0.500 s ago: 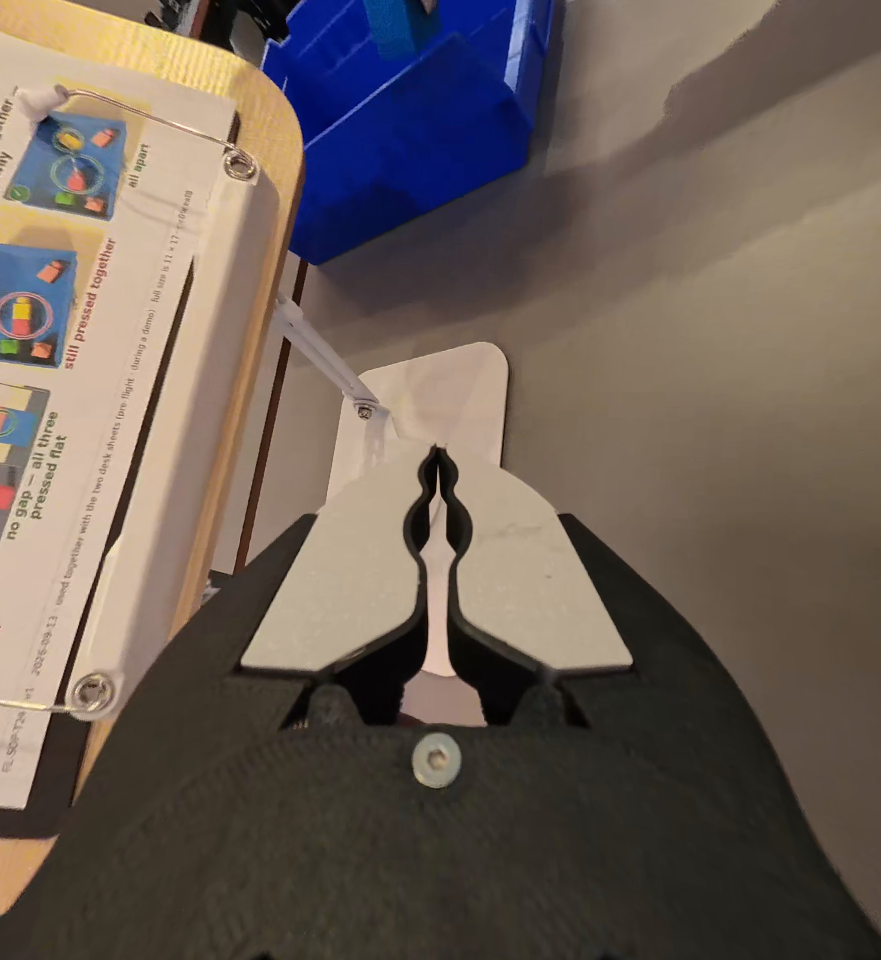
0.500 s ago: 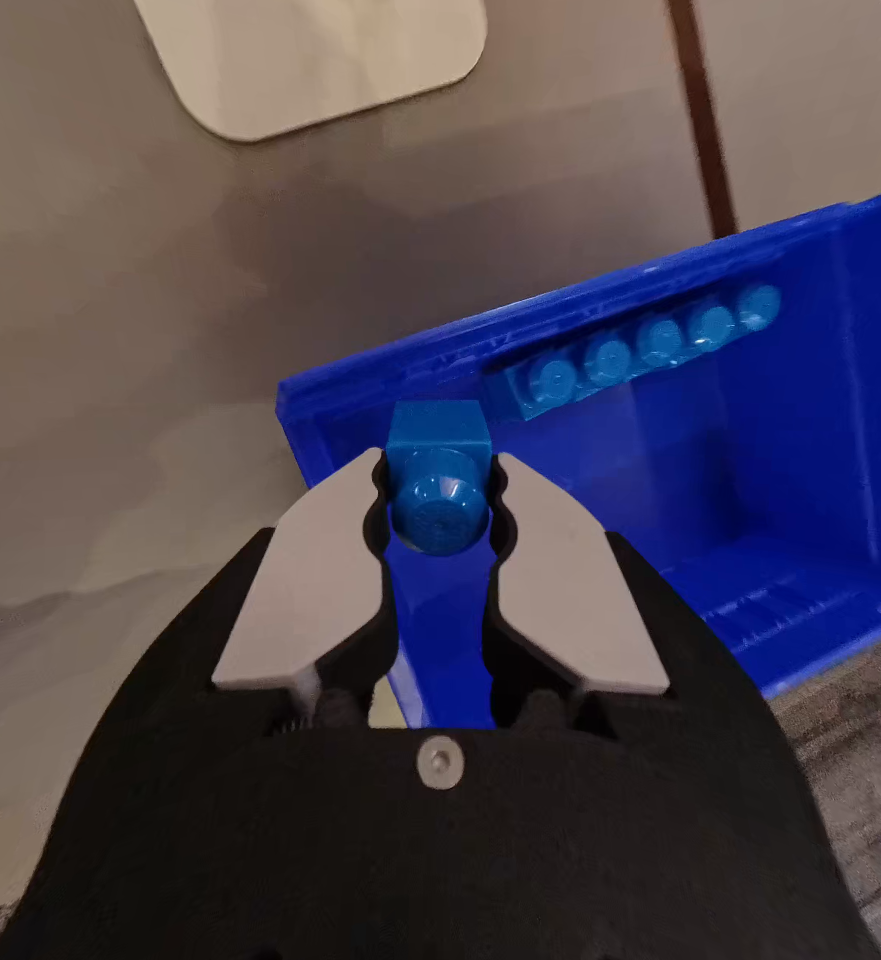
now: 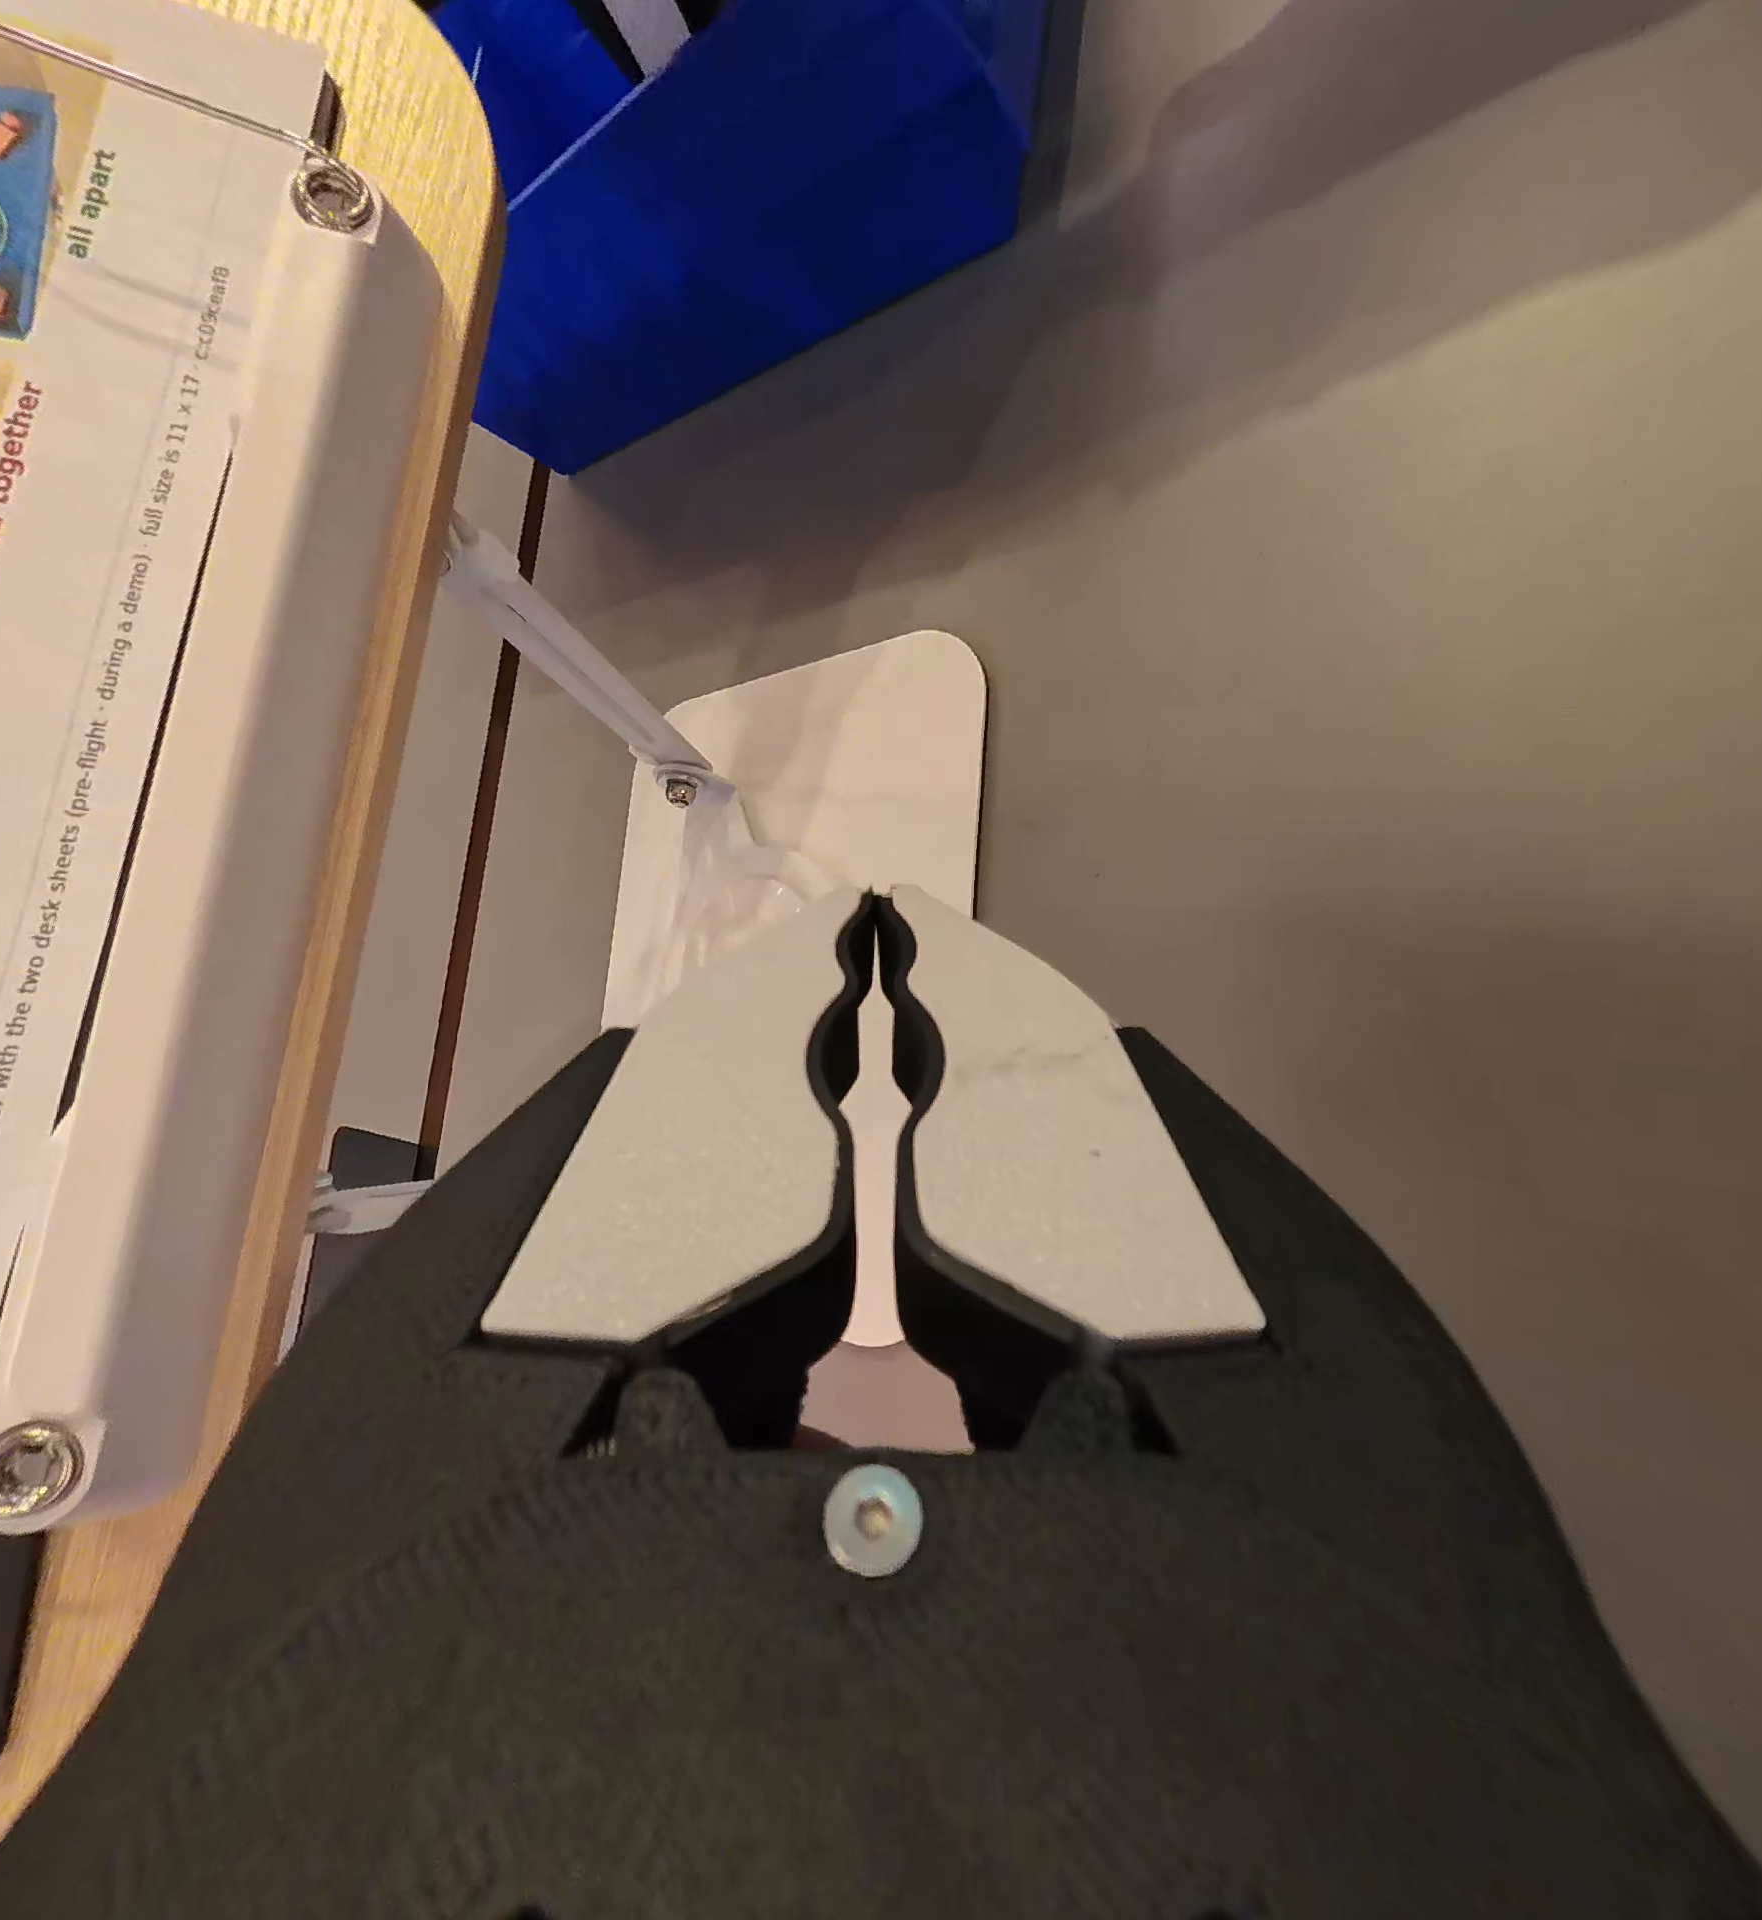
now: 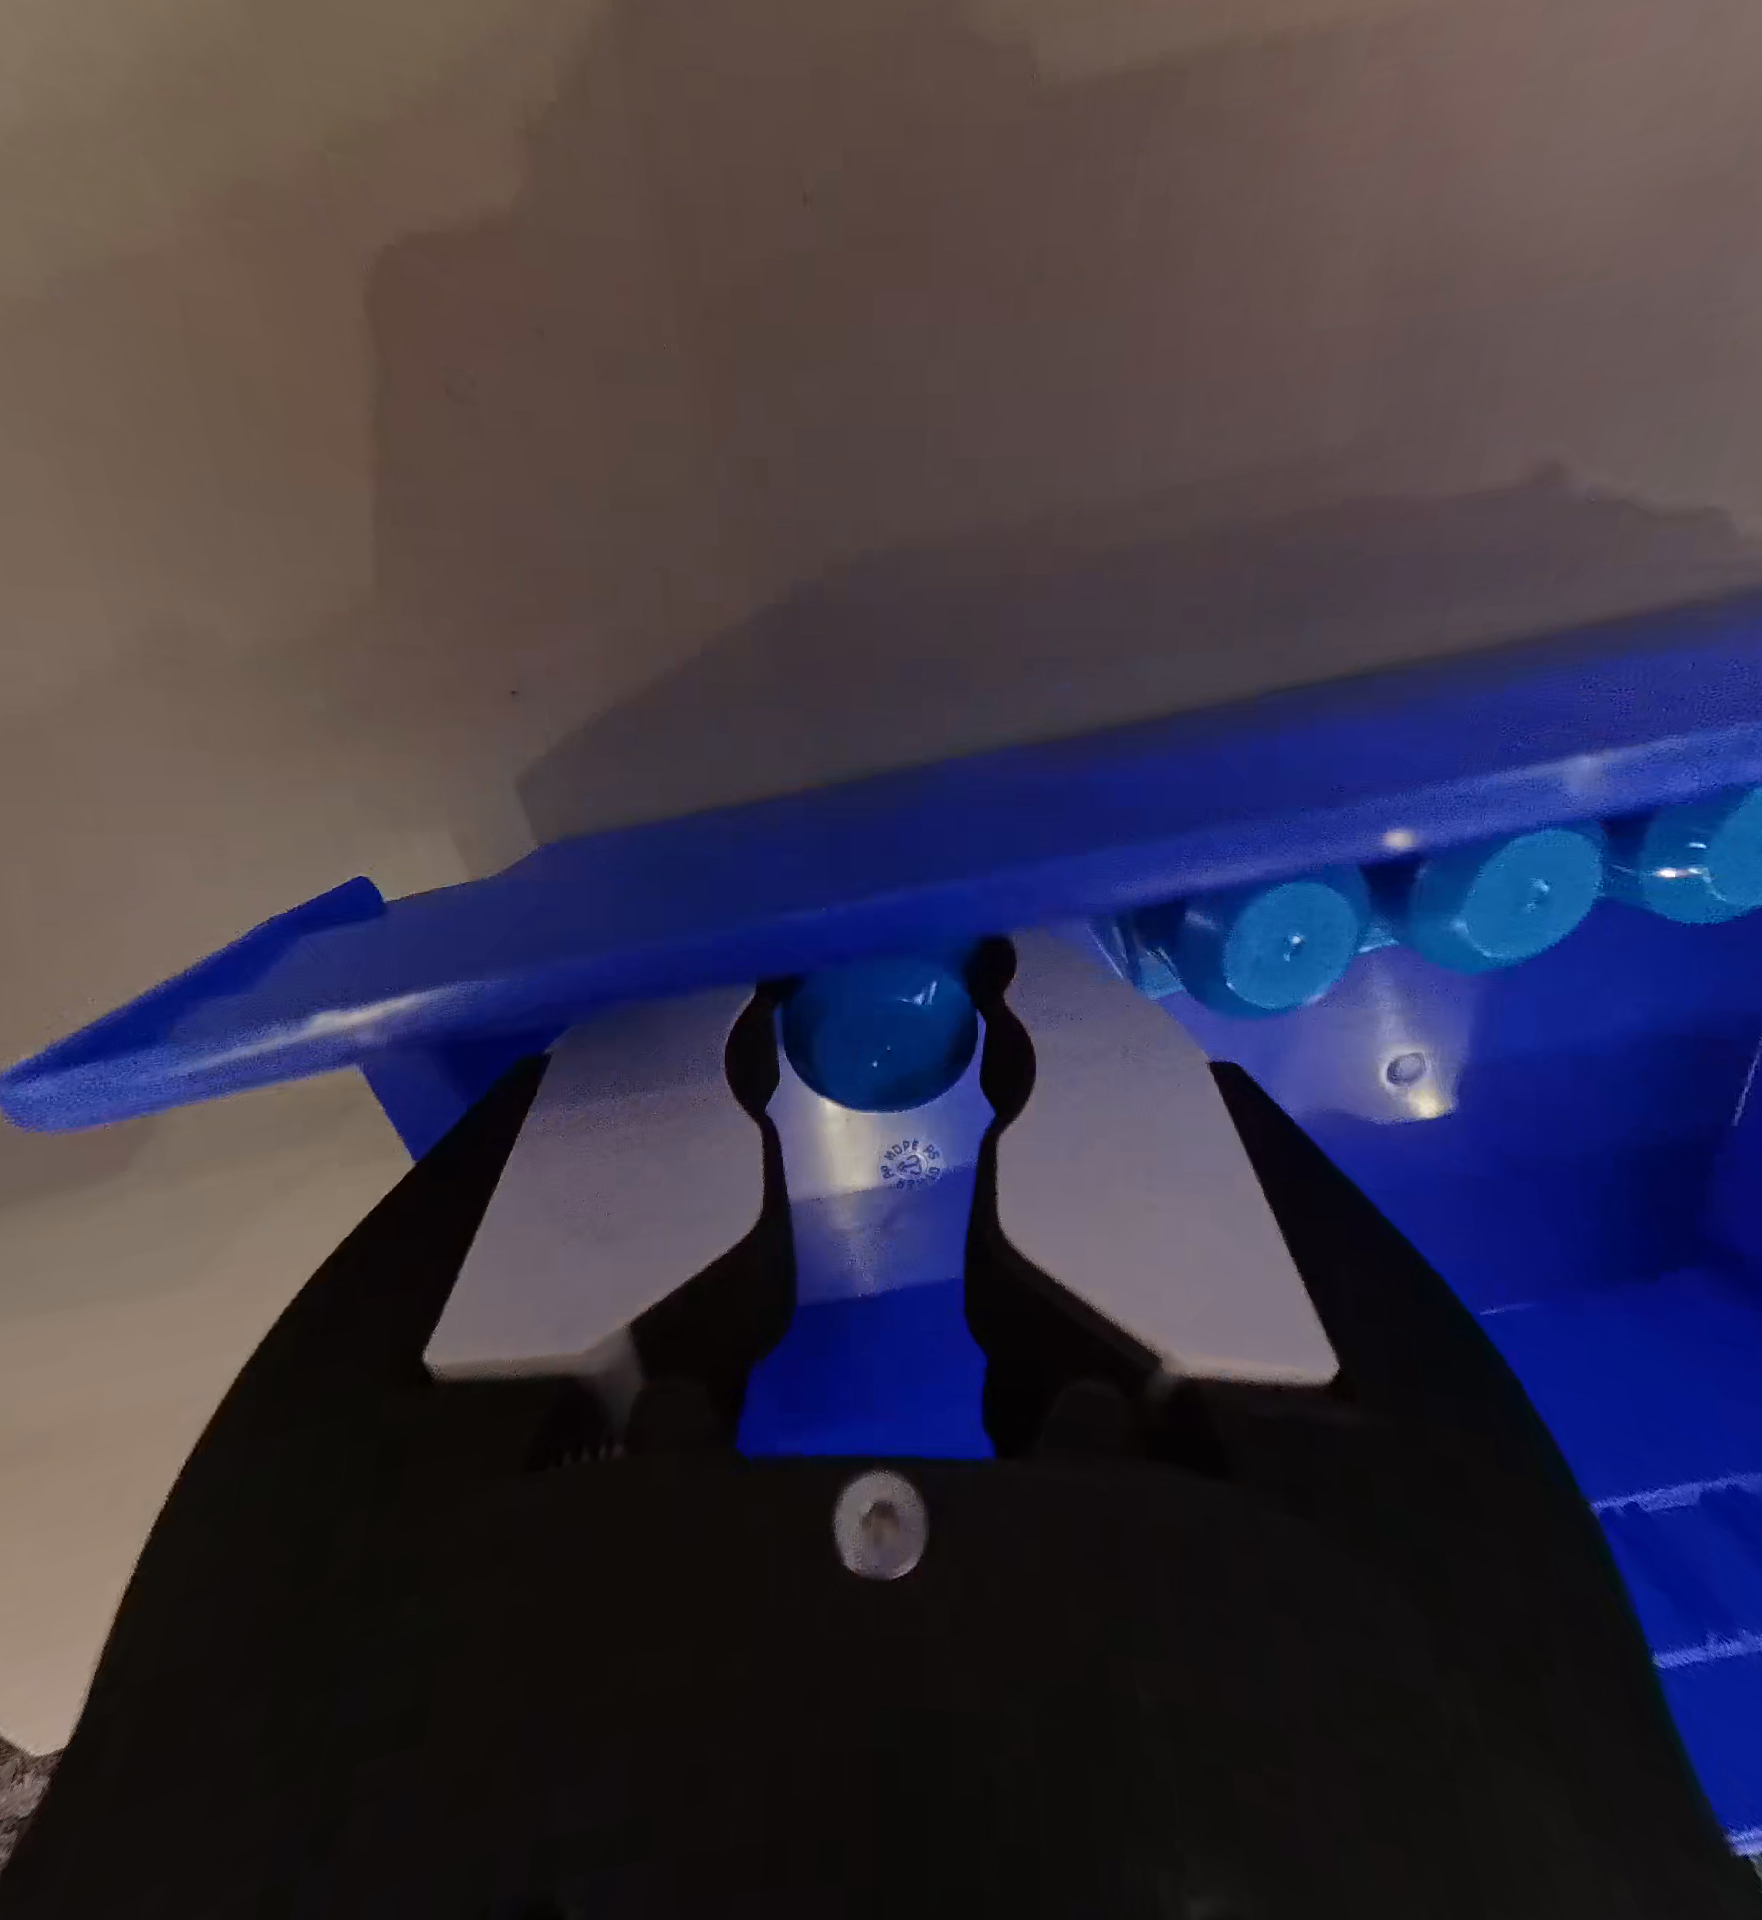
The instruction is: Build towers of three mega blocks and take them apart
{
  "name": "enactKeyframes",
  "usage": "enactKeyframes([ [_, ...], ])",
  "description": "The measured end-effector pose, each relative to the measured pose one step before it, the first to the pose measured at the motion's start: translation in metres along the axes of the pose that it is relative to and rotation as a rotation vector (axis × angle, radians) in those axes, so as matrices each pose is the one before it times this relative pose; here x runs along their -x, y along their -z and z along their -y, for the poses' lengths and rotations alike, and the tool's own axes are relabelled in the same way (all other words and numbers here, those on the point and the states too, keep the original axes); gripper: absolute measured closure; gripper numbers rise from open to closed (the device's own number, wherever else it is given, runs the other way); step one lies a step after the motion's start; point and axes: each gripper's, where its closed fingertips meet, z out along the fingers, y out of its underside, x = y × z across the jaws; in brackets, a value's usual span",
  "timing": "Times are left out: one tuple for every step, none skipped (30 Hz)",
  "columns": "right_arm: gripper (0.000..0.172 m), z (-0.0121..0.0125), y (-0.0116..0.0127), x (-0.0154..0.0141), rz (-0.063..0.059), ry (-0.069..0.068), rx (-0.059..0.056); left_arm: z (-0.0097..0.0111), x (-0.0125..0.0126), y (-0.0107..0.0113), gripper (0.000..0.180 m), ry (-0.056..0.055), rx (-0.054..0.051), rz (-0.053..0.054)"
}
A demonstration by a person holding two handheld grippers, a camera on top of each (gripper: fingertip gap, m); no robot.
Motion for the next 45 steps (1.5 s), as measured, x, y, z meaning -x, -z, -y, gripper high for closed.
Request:
enactKeyframes([
  [0.135, -0.00033, -0.00205, -0.00009, 0.0028, -0.0013, 0.0156, -0.00035, -0.00035, -0.00048, 0.180, -0.0004, 0.0014, -0.0021],
  [0.135, 0.00143, -0.00064, -0.00083, -0.0020, -0.0031, 0.0014, -0.00003, -0.00027, -0.00025, 0.180, 0.0000, 0.0005, -0.0014],
  [0.135, 0.00228, 0.00055, 0.00012, -0.0007, 0.0028, -0.0094, -0.00004, -0.00036, -0.00024, 0.180, -0.0001, 0.0005, -0.0021],
  [0.134, 0.00143, 0.00110, 0.00068, 0.0020, 0.0039, -0.0071, -0.00020, -0.00029, -0.00022, 0.180, 0.0000, 0.0011, -0.0023],
  [0.132, 0.00020, 0.00126, 0.00000, -0.0026, -0.0003, -0.0010, -0.00018, -0.00021, -0.00026, 0.180, -0.0001, 0.0012, -0.0005],
  [0.129, -0.00001, 0.00170, 0.00000, -0.0031, -0.0042, -0.0005, -0.00015, -0.00014, -0.00011, 0.180, -0.0008, 0.0008, -0.0005],
  [0.127, -0.00122, 0.00219, 0.00007, -0.0040, -0.0055, 0.0036, -0.00002, -0.00029, 0.00000, 0.180, -0.0005, 0.0008, -0.0023],
  [0.127, -0.00246, 0.00286, 0.00007, -0.0074, -0.0038, 0.0066, -0.00007, 0.00003, 0.00006, 0.180, 0.0005, 0.0009, -0.0005],
  [0.126, -0.00265, 0.00425, -0.00062, -0.0144, -0.0062, 0.0003, 0.00004, 0.00028, 0.00019, 0.180, 0.0005, -0.0013, 0.0010],
  [0.125, -0.00233, 0.00557, -0.00034, -0.0131, -0.0130, -0.0096, 0.00014, 0.00005, 0.00032, 0.180, 0.0015, -0.0011, -0.0011],
  [0.125, -0.00315, 0.00694, -0.00143, -0.0196, -0.0210, -0.0122, -0.00021, 0.00014, 0.00019, 0.180, 0.0017, 0.0005, -0.0007],
  [0.126, -0.00354, 0.00738, -0.00186, -0.0228, -0.0240, -0.0141, -0.00010, 0.00048, 0.00013, 0.180, 0.0009, -0.0003, 0.0015],
  [0.130, -0.00266, 0.00700, -0.00091, -0.0182, -0.0225, -0.0208, -0.00002, 0.00033, 0.00015, 0.180, 0.0010, -0.0009, 0.0010],
  [0.137, -0.00270, 0.00507, 0.00164, -0.0038, -0.0182, -0.0161, 0.00010, 0.00007, 0.00002, 0.180, 0.0020, -0.0003, -0.0017],
  [0.144, -0.00382, 0.00217, 0.00353, 0.0051, -0.0121, -0.0021, 0.00024, -0.00013, -0.00009, 0.180, 0.0017, -0.0005, -0.0019],
  [0.150, -0.00393, -0.00097, 0.00448, 0.0113, -0.0084, 0.0068, 0.00032, -0.00005, -0.00003, 0.180, 0.0003, -0.0013, 0.0002],
  [0.156, -0.00304, -0.00343, 0.00318, 0.0079, -0.0092, 0.0103, 0.00050, -0.00015, -0.00008, 0.180, -0.0005, -0.0014, 0.0000],
  [0.161, -0.00224, -0.00508, 0.00165, 0.0044, -0.0092, 0.0125, 0.00048, -0.00052, -0.00025, 0.180, 0.0000, 0.0001, -0.0021],
  [0.164, -0.00233, -0.00605, 0.00082, 0.0016, -0.0032, 0.0154, 0.00041, -0.00032, -0.00033, 0.180, -0.0013, 0.0014, -0.0004],
  [0.166, -0.00101, -0.00621, 0.00092, 0.0055, -0.0020, 0.0091, 0.00056, -0.00014, 0.00011, 0.180, -0.0029, 0.0001, 0.0028],
  [0.169, 0.00194, -0.00565, 0.00249, 0.0183, -0.0013, -0.0073, 0.00104, -0.00022, 0.00021, 0.180, -0.0019, -0.0018, 0.0011],
  [0.172, 0.00458, -0.00425, 0.00234, 0.0195, -0.0021, -0.0258, 0.00086, -0.00041, 0.00033, 0.180, -0.0011, -0.0016, -0.0003],
  [0.172, 0.00462, -0.00311, -0.00078, 0.0032, -0.0078, -0.0264, 0.00038, 0.00000, 0.00014, 0.180, -0.0018, 0.0008, 0.0008],
  [0.172, 0.00239, -0.00247, -0.00290, -0.0099, -0.0095, -0.0133, 0.00000, 0.00013, 0.00003, 0.180, -0.0017, 0.0010, 0.0021],
  [0.172, 0.00170, -0.00215, -0.00184, -0.0025, -0.0067, -0.0090, 0.00007, -0.00014, 0.00004, 0.180, 0.0001, -0.0011, -0.0007],
  [0.172, 0.00145, -0.00195, -0.00194, -0.0028, -0.0062, -0.0077, -0.00037, -0.00011, -0.00023, 0.180, 0.0016, 0.0003, -0.0019],
  [0.172, 0.00076, -0.00185, -0.00210, -0.0042, -0.0041, -0.0016, -0.00070, 0.00019, -0.00020, 0.180, 0.0006, 0.0017, -0.0006],
  [0.172, 0.00095, -0.00165, -0.00028, 0.0054, 0.0007, -0.0023, -0.00066, 0.00009, -0.00025, 0.180, 0.0005, 0.0010, -0.0004],
  [0.172, 0.00139, -0.00133, 0.00016, 0.0084, -0.0006, -0.0047, -0.00065, 0.00003, -0.00021, 0.180, 0.0019, 0.0000, -0.0015],
  [0.172, 0.00066, -0.00099, -0.00108, -0.0010, -0.0011, -0.0006, -0.00060, 0.00008, -0.00014, 0.180, 0.0023, 0.0001, -0.0014],
  [0.172, -0.00033, -0.00086, -0.00071, 0.0000, -0.0008, 0.0039, -0.00045, 0.00007, -0.00024, 0.180, 0.0015, 0.0002, -0.0014],
  [0.172, 0.00020, -0.00042, -0.00007, 0.0023, 0.0002, -0.0009, -0.00028, -0.00002, -0.00012, 0.180, 0.0012, 0.0002, -0.0013],
  [0.172, 0.00044, -0.00008, 0.00048, 0.0054, -0.0017, -0.0041, -0.00033, -0.00003, -0.00006, 0.180, -0.0003, 0.0009, -0.0003],
  [0.172, -0.00073, 0.00049, 0.00042, 0.0029, -0.0022, 0.0024, -0.00021, 0.00002, -0.00001, 0.180, -0.0014, 0.0014, 0.0011],
  [0.172, -0.00127, 0.00101, 0.00034, 0.0002, -0.0016, 0.0037, -0.00008, 0.00004, 0.00021, 0.180, -0.0011, 0.0005, -0.0003],
  [0.172, -0.00045, 0.00177, 0.00066, 0.0000, -0.0031, -0.0037, 0.00032, -0.00022, 0.00040, 0.180, -0.0019, -0.0010, -0.0028],
  [0.172, -0.00017, 0.00270, 0.00022, -0.0033, -0.0062, -0.0101, 0.00076, 0.00040, 0.00116, 0.180, -0.0036, -0.0041, 0.0011],
  [0.172, 0.00048, 0.00320, 0.00019, -0.0056, -0.0049, -0.0160, 0.00096, 0.00112, 0.00165, 0.180, -0.0021, -0.0054, 0.0040],
  [0.172, 0.00120, 0.00327, 0.00059, -0.0039, -0.0021, -0.0229, 0.00116, 0.00020, 0.00192, 0.180, -0.0017, -0.0062, -0.0050],
  [0.172, 0.00029, 0.00322, 0.00065, -0.0030, -0.0061, -0.0181, 0.00148, 0.00003, 0.00267, 0.180, -0.0036, -0.0080, -0.0066],
  [0.171, -0.00081, 0.00354, -0.00043, -0.0126, -0.0063, -0.0108, 0.00200, -0.00050, 0.00380, 0.180, -0.0030, -0.0118, -0.0114],
  [0.171, -0.00066, 0.00440, -0.00109, -0.0216, -0.0067, -0.0128, 0.00185, -0.00157, 0.00536, 0.180, -0.0065, -0.0087, -0.0212],
  [0.172, -0.00041, 0.00540, -0.00073, -0.0247, -0.0075, -0.0147, 0.00001, -0.00113, 0.00756, 0.180, -0.0198, 0.0045, -0.0194],
  [0.172, 0.00000, 0.00619, 0.00035, -0.0267, -0.0033, -0.0169, -0.00243, 0.00216, 0.01023, 0.180, -0.0198, 0.0156, -0.0012],
  [0.172, 0.00131, 0.00689, 0.00086, -0.0291, -0.0002, -0.0248, -0.00388, 0.00441, 0.01227, 0.180, -0.0031, 0.0150, 0.0048],
])
